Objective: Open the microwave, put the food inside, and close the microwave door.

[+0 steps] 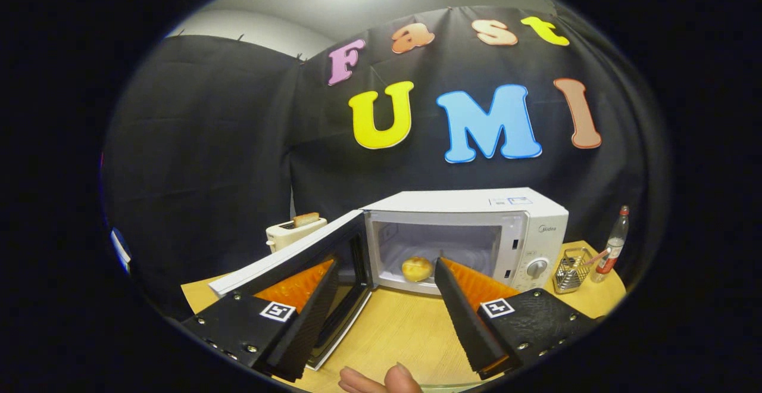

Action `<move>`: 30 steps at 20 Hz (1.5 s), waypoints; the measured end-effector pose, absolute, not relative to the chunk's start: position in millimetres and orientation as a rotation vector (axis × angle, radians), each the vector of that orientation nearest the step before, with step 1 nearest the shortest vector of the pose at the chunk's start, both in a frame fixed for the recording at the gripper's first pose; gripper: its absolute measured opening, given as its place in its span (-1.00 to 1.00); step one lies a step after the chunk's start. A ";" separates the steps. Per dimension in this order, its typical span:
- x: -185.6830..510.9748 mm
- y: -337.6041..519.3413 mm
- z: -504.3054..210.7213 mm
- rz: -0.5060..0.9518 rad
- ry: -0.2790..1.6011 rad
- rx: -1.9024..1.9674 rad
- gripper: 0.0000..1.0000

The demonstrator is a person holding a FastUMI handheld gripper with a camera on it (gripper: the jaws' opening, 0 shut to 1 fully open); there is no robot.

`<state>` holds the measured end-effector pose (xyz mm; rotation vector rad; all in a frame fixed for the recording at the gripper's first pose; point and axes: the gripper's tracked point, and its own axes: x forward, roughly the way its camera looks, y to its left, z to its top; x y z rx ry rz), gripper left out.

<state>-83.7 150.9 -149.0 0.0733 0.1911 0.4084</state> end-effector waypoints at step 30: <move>-185.2 373.9 -209.9 0.734 0.193 0.024 0.49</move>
